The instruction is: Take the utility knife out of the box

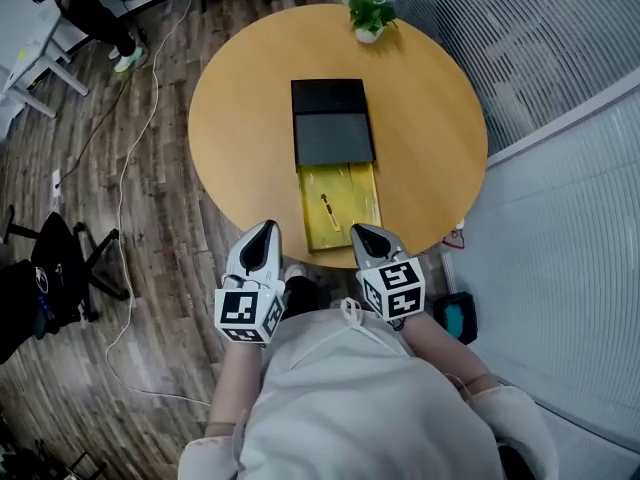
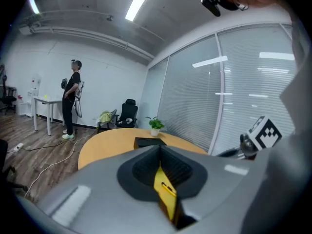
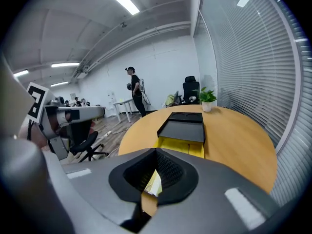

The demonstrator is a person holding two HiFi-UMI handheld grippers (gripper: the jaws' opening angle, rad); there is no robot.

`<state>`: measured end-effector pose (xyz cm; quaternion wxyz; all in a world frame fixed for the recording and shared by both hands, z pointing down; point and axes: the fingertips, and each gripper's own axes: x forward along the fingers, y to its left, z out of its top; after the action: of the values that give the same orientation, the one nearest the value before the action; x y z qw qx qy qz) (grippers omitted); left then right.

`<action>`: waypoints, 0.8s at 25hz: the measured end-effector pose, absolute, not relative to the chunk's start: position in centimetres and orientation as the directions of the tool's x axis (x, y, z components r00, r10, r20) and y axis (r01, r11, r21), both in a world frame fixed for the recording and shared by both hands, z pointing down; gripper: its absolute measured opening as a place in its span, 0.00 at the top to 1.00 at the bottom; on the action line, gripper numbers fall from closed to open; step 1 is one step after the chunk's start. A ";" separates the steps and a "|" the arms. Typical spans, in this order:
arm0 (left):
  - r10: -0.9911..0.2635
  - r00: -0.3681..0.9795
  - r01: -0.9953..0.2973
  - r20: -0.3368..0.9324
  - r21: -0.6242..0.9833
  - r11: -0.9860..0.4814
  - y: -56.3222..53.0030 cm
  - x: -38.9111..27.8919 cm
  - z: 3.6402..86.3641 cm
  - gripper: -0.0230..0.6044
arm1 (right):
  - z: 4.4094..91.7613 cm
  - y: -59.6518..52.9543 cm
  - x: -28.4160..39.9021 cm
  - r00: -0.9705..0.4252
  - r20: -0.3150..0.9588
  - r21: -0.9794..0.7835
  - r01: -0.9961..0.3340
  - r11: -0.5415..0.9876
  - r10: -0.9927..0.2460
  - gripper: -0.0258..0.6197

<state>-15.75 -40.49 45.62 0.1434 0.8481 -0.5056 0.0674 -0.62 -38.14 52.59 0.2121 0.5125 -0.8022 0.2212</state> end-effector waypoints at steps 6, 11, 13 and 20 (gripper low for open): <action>-0.775 0.571 -0.821 0.270 0.179 -0.542 -45.4 -16.8 46.8 0.95 | 55.9 -41.7 -3.4 -0.342 0.645 -0.114 -0.927 0.357 -0.683 0.96; -0.734 0.627 -0.777 0.262 0.153 -0.610 -47.8 -17.3 47.3 0.95 | 60.5 -43.4 -4.8 -0.314 0.745 -0.107 -0.927 0.360 -0.588 0.96; -0.728 0.637 -0.769 0.255 0.147 -0.622 -48.6 -17.6 47.2 0.95 | 62.3 -44.1 -4.7 -0.288 0.786 -0.101 -0.933 0.345 -0.548 0.96; -0.713 0.654 -0.755 0.252 0.155 -0.637 -49.8 -18.7 47.7 0.95 | 66.9 -45.1 -4.2 -0.221 0.877 -0.084 -0.945 0.317 -0.426 0.75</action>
<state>-18.71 -49.83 47.67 0.1241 0.9009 -0.4073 0.0839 -4.17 -45.07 66.92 0.3948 0.4833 -0.7090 0.3283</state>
